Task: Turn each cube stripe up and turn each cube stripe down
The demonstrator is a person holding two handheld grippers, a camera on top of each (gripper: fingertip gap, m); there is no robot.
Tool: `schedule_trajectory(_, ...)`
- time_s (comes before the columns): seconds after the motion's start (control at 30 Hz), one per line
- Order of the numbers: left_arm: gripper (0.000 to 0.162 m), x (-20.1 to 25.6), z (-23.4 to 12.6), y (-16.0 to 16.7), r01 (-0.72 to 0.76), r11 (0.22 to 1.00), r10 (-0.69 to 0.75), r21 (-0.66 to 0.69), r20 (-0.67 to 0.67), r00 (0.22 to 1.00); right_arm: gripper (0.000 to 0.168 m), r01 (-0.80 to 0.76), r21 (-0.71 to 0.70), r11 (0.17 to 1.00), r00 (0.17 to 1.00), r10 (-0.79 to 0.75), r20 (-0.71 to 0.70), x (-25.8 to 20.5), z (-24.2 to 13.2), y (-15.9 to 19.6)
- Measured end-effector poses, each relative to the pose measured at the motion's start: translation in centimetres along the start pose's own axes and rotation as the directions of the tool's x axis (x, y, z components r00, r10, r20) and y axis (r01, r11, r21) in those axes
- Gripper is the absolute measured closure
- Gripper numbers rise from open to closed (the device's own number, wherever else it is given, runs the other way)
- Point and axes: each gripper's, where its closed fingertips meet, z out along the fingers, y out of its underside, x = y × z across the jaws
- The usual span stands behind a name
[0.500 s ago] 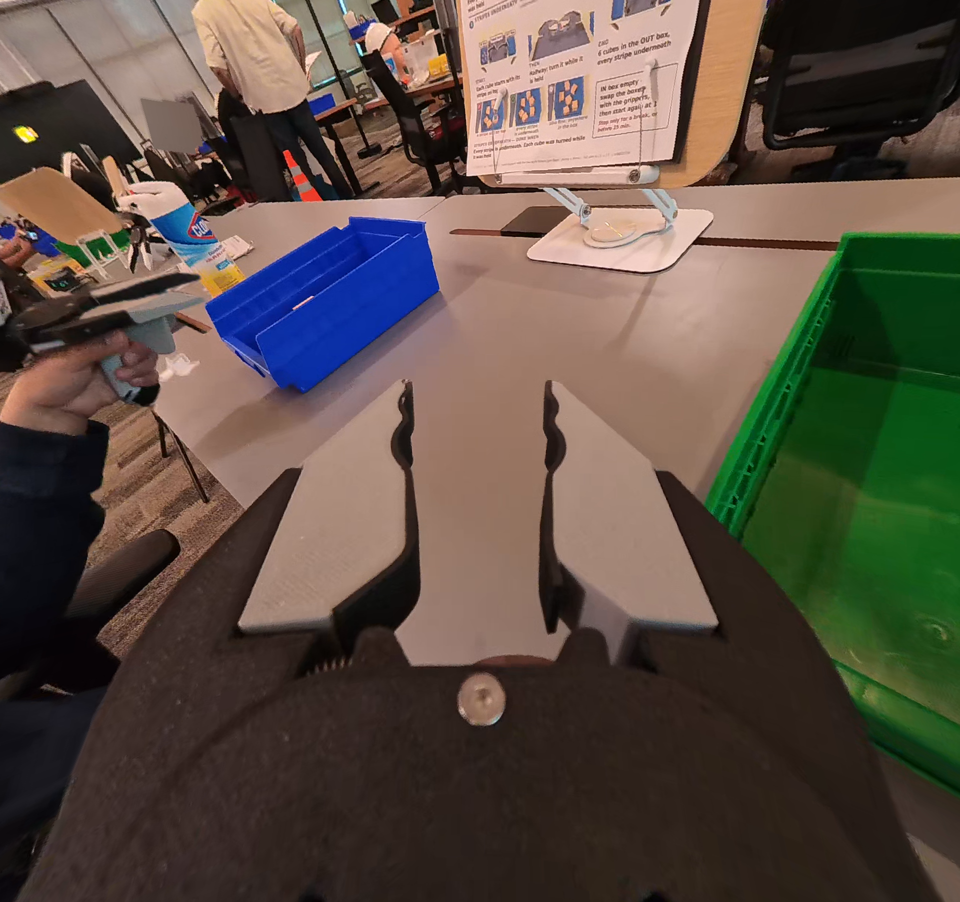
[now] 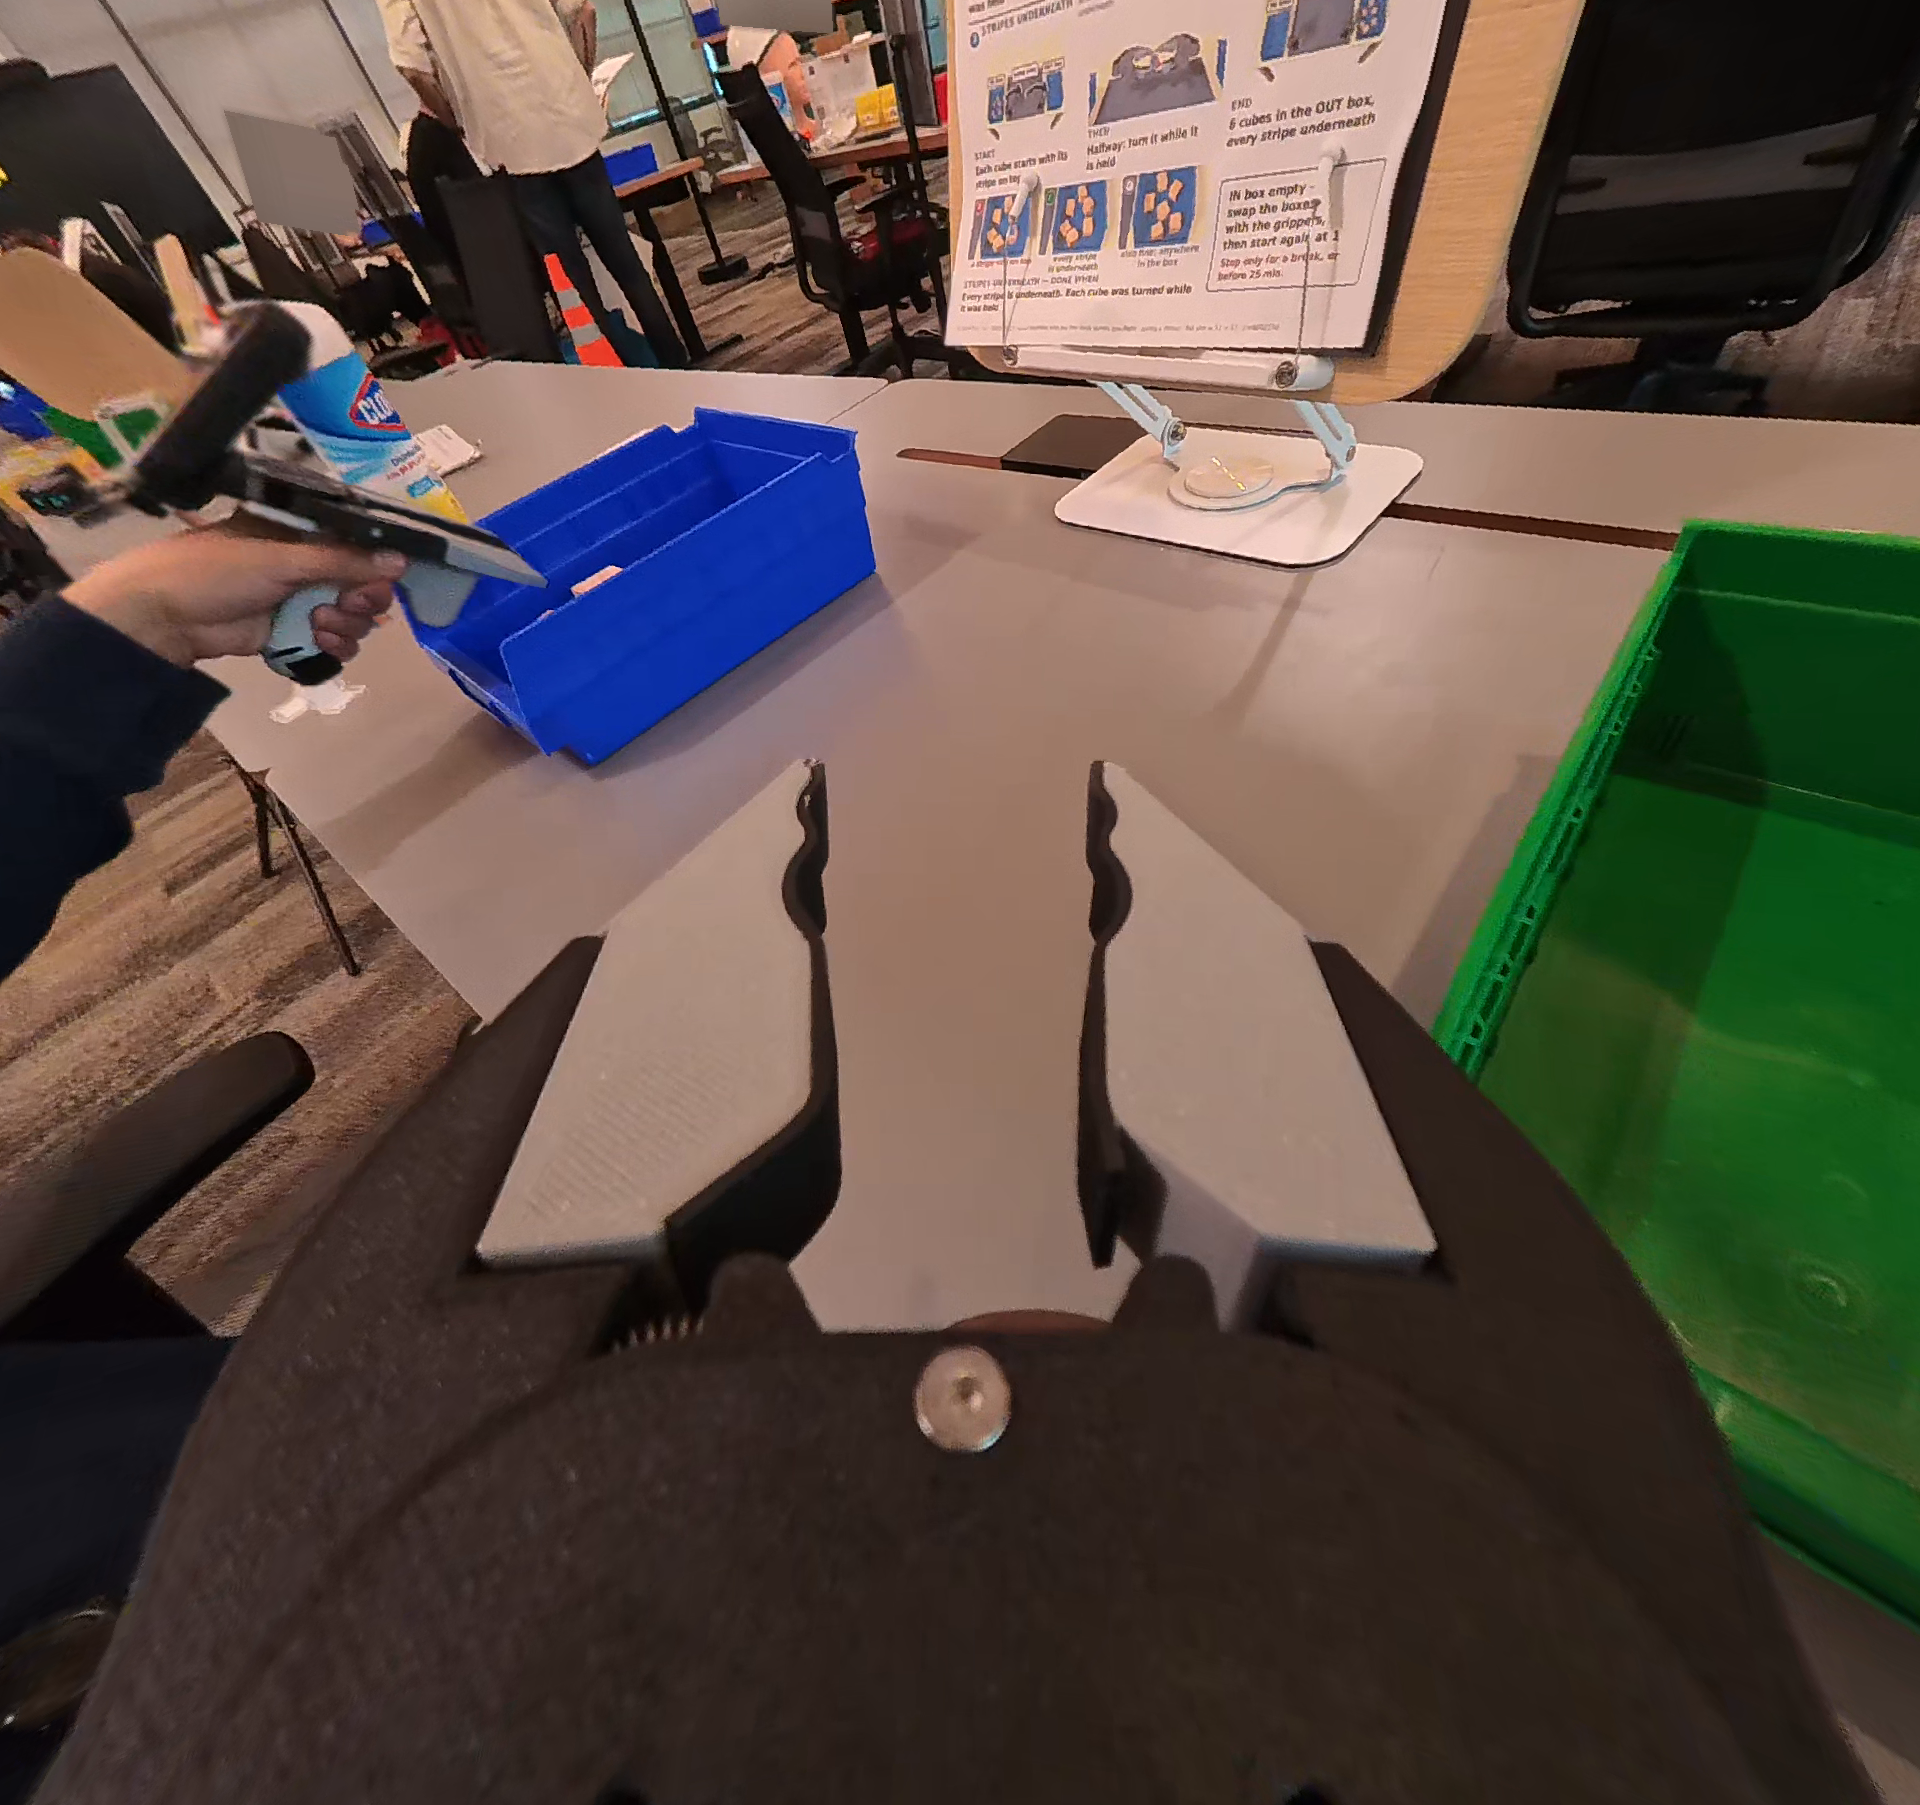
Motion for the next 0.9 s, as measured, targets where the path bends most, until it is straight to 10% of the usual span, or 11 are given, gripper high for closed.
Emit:
schedule_trajectory(0.33, 0.093, -0.8, 3.8, 4.0, 0.125, 0.966, -0.096, -0.226, 0.136, 0.986, 0.121, 0.044, -0.001, 0.999, 0.999, -0.044, -0.012, -0.4, -0.4, -0.2)
schedule_trajectory(0.63, 0.115, -0.2, 5.2, 4.5, 0.0, 0.966, 0.036, -0.26, 0.133, 0.99, 0.121, 0.098, 0.004, 0.995, 0.995, -0.098, -0.029, -1.0, -0.7, -0.5)
schedule_trajectory(0.9, 0.116, 4.5, -1.5, -3.5, -0.251, 0.945, 0.24, 0.209, 0.08, 0.968, 0.119, 0.024, -0.086, 0.996, 0.99, -0.012, 0.138, -3.4, 2.4, 2.0)
